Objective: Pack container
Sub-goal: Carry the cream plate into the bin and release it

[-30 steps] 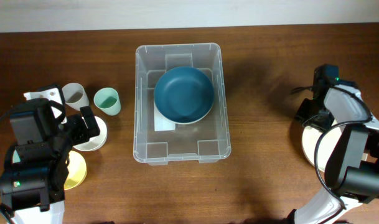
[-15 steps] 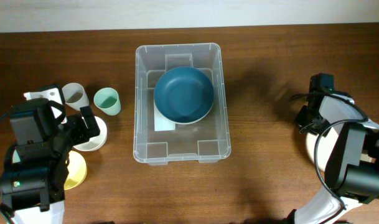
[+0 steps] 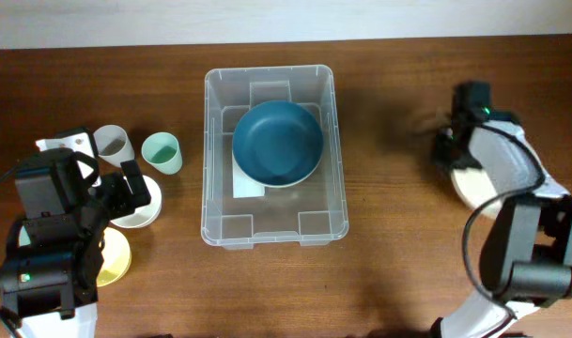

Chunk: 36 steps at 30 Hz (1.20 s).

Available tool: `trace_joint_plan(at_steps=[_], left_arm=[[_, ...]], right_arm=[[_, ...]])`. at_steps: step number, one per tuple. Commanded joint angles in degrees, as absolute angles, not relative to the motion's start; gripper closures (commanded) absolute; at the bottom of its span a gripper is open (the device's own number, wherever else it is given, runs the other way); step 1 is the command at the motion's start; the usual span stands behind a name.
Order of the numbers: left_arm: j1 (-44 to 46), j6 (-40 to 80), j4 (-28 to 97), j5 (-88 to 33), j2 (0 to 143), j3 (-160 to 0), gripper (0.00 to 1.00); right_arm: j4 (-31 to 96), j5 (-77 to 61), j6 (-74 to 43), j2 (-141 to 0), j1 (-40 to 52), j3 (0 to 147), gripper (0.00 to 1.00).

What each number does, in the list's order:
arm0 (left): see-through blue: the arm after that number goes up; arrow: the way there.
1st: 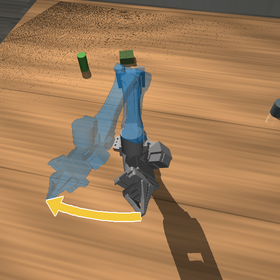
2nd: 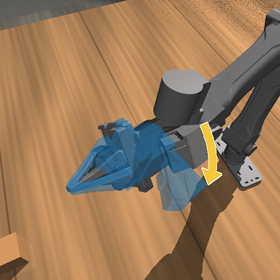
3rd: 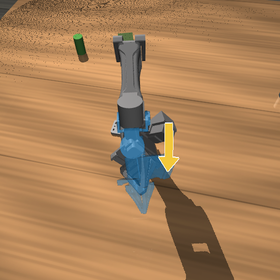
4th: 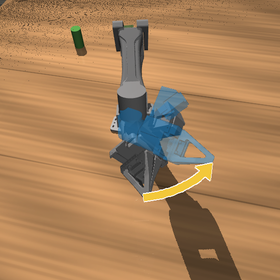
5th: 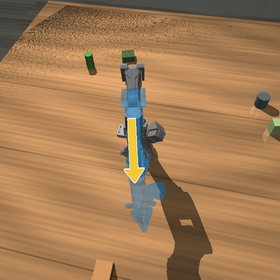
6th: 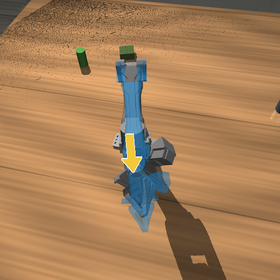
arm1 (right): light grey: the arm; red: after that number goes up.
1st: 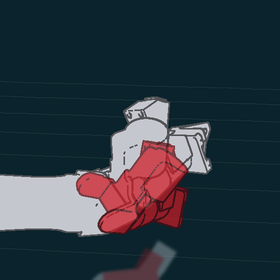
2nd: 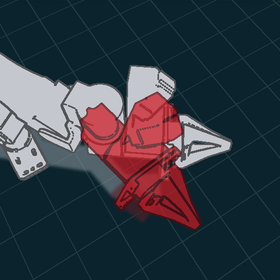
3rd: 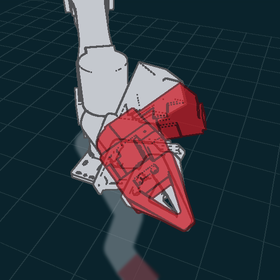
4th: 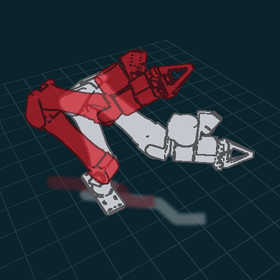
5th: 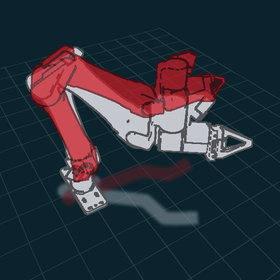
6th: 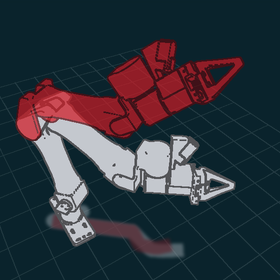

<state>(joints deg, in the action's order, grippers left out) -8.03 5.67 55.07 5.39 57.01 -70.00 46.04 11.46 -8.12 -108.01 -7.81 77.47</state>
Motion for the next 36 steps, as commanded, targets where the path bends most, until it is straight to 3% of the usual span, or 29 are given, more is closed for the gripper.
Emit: trace_joint_plan(at_steps=[1, 5, 10, 15, 26, 30, 36], left_arm=[[-8.3, 6.4, 55.0, 5.2, 56.9, -70.8, 0.01], [-8.3, 6.4, 55.0, 5.2, 56.9, -70.8, 0.01], [-8.3, 6.4, 55.0, 5.3, 56.9, -70.8, 0.01], [-8.3, 6.4, 55.1, 5.3, 56.9, -70.8, 0.01], [-8.3, 6.4, 55.2, 5.4, 56.9, -70.8, 0.01], [-8.3, 6.4, 55.2, 5.4, 56.9, -70.8, 0.01], [-8.3, 6.4, 55.1, 5.4, 56.9, -70.8, 0.01]], right_arm=[[50.8, 6.5, 9.3, -101.3, 3.4, 92.4, 0.96], [55.3, 4.2, 20.4, -101.3, 14.0, 102.8, 0.96], [55.4, 2.7, 34.5, -101.4, 27.6, 105.4, 0.96], [55.7, -1.8, 36.4, -104.9, 38.0, 105.4, 0.96], [55.7, -6.9, 36.4, -115.6, 39.5, 105.3, 0.96], [55.7, -6.9, 36.4, -115.5, 39.4, 105.3, 0.71], [55.6, -1.4, 22.2, -112.2, 36.8, 110.6, 0.64]])
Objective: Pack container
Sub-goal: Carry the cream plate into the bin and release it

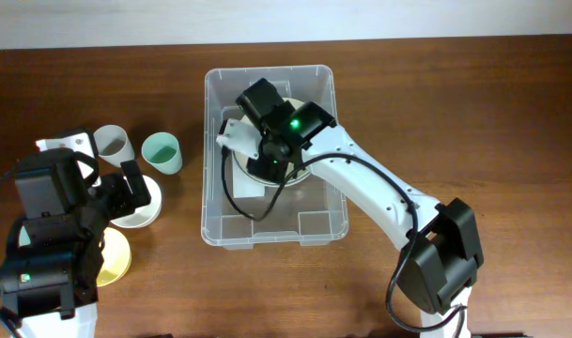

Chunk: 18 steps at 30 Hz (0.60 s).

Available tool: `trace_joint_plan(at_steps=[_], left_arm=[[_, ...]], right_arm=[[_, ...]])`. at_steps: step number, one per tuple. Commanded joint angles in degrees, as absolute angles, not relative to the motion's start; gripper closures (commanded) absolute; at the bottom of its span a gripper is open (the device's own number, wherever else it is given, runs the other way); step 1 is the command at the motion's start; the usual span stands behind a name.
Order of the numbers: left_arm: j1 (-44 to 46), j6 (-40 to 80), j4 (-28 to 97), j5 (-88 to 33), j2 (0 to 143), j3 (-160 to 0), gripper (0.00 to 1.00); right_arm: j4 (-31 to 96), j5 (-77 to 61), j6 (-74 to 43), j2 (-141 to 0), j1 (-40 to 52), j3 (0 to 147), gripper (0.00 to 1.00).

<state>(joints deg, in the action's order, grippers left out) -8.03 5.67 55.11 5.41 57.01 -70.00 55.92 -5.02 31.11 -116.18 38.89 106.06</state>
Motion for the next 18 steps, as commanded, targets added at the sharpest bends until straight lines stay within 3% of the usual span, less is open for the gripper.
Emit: trace_joint_plan(at_steps=[1, 5, 10, 14, 18], left_arm=[[-8.3, 6.4, 54.9, 5.4, 56.9, -70.8, 0.01], [-8.3, 6.4, 54.8, 5.4, 57.2, -70.8, 0.01], [-8.3, 6.4, 57.7, 5.4, 61.9, -74.7, 0.01], [-8.3, 6.4, 60.6, 4.8, 70.5, -81.1, 0.00], [-8.3, 6.4, 60.5, -0.3, 78.4, -83.5, 0.01]], right_arm=[[55.9, 0.0, 18.6, -110.9, 35.3, 112.5, 0.63], [57.4, 1.4, 5.1, -104.1, 25.7, 116.8, 0.57], [62.4, 1.6, -10.9, -95.0, 5.1, 116.8, 0.54], [71.1, 0.3, -15.7, -92.5, -10.6, 116.8, 0.53], [78.9, -5.9, -15.5, -92.6, -20.1, 111.7, 0.53]])
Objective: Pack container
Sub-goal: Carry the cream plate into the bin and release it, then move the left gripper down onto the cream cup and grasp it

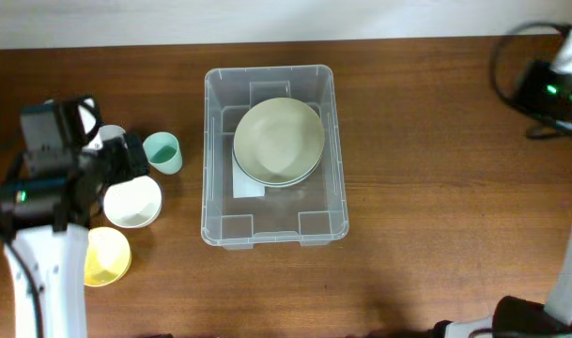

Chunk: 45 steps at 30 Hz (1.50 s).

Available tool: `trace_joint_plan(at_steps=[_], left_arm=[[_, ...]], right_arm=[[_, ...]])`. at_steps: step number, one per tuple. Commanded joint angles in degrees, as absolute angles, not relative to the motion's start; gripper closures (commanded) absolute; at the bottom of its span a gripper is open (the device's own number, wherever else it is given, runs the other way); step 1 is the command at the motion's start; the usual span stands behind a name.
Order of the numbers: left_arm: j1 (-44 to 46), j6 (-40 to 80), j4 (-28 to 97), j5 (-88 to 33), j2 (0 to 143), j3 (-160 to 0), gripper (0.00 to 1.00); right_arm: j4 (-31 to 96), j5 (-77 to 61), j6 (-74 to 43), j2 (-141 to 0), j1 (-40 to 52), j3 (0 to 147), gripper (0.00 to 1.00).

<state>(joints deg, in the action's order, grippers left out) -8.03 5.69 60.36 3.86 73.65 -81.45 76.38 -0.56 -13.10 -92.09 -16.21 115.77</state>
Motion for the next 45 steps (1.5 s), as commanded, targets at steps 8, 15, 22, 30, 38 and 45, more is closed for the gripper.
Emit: trace_joint_plan(at_steps=[8, 15, 22, 30, 38, 45], left_arm=[[-7.9, 5.3, 58.2, -0.2, 88.2, -83.6, 0.01], [-2.8, 4.3, 57.1, 5.2, 91.4, -83.9, 0.02], [-1.8, 4.2, 55.8, 5.4, 93.3, -86.6, 0.06], [-8.6, 10.1, 57.2, 13.7, 95.2, -90.7, 0.01], [-28.9, 21.4, 64.4, 8.3, 96.0, -91.1, 0.01], [-34.9, 16.4, 63.4, 6.4, 103.1, -91.1, 0.01]], right_arm=[[70.7, -7.1, -15.3, -92.6, -19.0, 88.4, 0.53], [62.1, -7.1, -14.9, -92.6, -14.5, 76.2, 0.53], [61.4, -7.1, -13.8, -92.6, -12.4, 76.1, 0.53], [61.5, -7.1, -12.3, -92.6, -12.4, 76.1, 0.53], [61.5, -7.0, -12.2, -92.6, -12.4, 76.1, 0.53], [61.7, -6.9, -12.2, -92.6, -12.4, 76.1, 0.53]])
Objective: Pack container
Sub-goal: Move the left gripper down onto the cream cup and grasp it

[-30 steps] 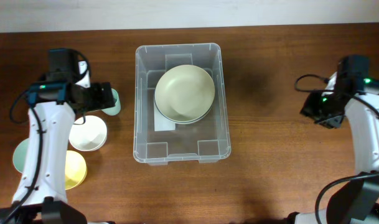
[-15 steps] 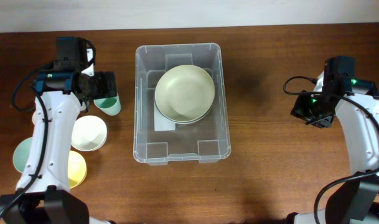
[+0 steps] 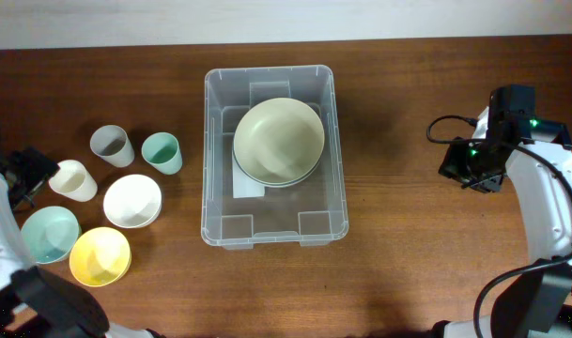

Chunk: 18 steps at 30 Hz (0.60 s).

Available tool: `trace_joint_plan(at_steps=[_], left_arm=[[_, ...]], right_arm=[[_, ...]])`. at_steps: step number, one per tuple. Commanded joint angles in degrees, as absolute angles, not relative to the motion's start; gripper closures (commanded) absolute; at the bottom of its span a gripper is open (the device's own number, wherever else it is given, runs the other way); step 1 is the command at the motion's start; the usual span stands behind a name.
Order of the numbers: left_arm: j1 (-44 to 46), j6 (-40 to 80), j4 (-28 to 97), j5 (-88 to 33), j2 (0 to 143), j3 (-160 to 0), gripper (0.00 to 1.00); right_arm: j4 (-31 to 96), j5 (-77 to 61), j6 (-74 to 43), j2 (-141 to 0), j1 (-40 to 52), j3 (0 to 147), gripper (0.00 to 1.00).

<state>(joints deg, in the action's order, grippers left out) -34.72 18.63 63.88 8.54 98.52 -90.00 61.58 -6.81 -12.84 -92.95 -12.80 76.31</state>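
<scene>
The clear plastic container (image 3: 270,155) stands mid-table. Inside it a pale cream-green bowl (image 3: 278,141) is nested on a blue bowl whose rim barely shows. To its left are a grey cup (image 3: 111,144), a green cup (image 3: 161,152), a tilted cream cup (image 3: 72,178), a white bowl (image 3: 132,200), a teal bowl (image 3: 50,234) and a yellow bowl (image 3: 100,255). My left gripper (image 3: 32,171) is at the far left edge, right beside the cream cup; its jaws are not readable. My right gripper (image 3: 469,165) hovers over bare table right of the container, nothing visible in it.
A white label or sheet lies under the bowls on the container floor (image 3: 248,186). The right arm's links (image 3: 548,202) run down the right edge of the table. The left arm runs along the left edge.
My left arm has moved from over the cups to the far left edge, uncovering the cream cup and teal bowl. My right gripper has moved from the far top right corner to beside the container.
At first only the blue bowl lay in the container, and my right gripper was at a cream bowl on the table's right side. Then the right arm reached into the container. After that the cream bowl sat on the blue one, where it stays.
</scene>
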Motion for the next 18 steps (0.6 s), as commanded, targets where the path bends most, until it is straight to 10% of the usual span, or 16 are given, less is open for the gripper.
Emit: trace_joint_plan(at_steps=[1, 12, 18], left_arm=[[-35.0, 16.4, 63.0, 6.4, 104.6, -91.1, 0.01], [-35.0, 9.1, 52.4, 5.9, 113.3, -91.1, 0.02], [-34.9, 6.5, 50.1, -0.5, 116.0, -91.1, 0.24]], right_arm=[[61.9, -6.9, -12.2, -92.6, -12.4, 76.1, 0.53], [63.0, -6.9, -10.9, -92.6, -12.4, 76.1, 0.53], [63.0, -6.9, -10.9, -92.6, -12.4, 76.1, 0.53]])
